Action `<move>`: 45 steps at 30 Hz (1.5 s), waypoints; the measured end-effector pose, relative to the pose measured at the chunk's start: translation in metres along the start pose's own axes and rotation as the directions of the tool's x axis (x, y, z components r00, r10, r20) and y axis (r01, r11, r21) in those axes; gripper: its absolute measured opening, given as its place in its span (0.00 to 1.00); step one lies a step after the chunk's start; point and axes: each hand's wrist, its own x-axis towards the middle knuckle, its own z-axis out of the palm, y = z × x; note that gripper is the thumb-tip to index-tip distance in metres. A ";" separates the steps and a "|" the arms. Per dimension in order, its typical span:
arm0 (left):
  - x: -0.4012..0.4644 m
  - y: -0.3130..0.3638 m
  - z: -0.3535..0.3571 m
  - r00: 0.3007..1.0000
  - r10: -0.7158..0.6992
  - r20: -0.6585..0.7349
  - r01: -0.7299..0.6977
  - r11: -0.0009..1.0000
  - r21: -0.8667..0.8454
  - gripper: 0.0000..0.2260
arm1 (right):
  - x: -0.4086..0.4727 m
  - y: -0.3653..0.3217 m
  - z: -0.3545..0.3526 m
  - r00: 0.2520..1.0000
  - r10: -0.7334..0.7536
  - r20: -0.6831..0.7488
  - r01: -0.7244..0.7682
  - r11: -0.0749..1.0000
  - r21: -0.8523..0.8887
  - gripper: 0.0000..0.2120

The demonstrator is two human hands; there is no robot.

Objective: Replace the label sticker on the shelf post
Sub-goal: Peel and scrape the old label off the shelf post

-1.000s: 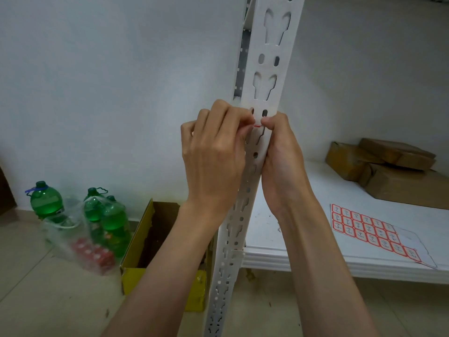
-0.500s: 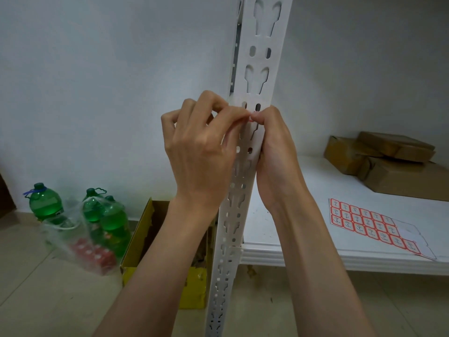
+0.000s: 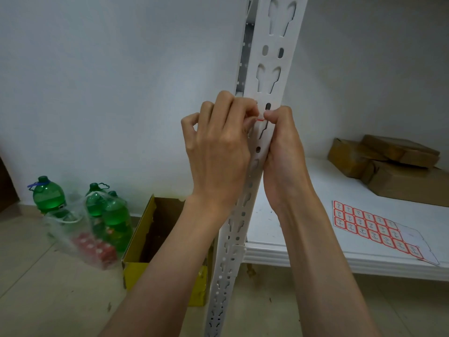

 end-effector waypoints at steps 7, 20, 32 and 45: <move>0.005 -0.016 -0.004 0.996 0.065 -0.059 -0.071 0.991 -0.114 0.05 | 0.001 0.001 -0.003 1.000 -0.006 0.008 0.006 1.000 0.020 0.22; 0.016 -0.011 -0.013 0.988 0.152 0.003 -0.152 0.988 0.034 0.05 | 0.000 0.000 0.002 0.998 0.013 -0.058 -0.016 0.998 -0.059 0.31; 0.006 0.002 0.004 0.994 0.032 0.104 -0.042 0.994 0.100 0.06 | -0.004 -0.004 0.009 0.997 0.008 -0.072 -0.008 1.000 0.000 0.34; 0.016 -0.016 -0.006 0.956 -0.284 0.076 0.288 0.857 -0.427 0.03 | -0.013 -0.007 0.002 0.995 -0.059 -0.082 0.047 0.989 -0.142 0.05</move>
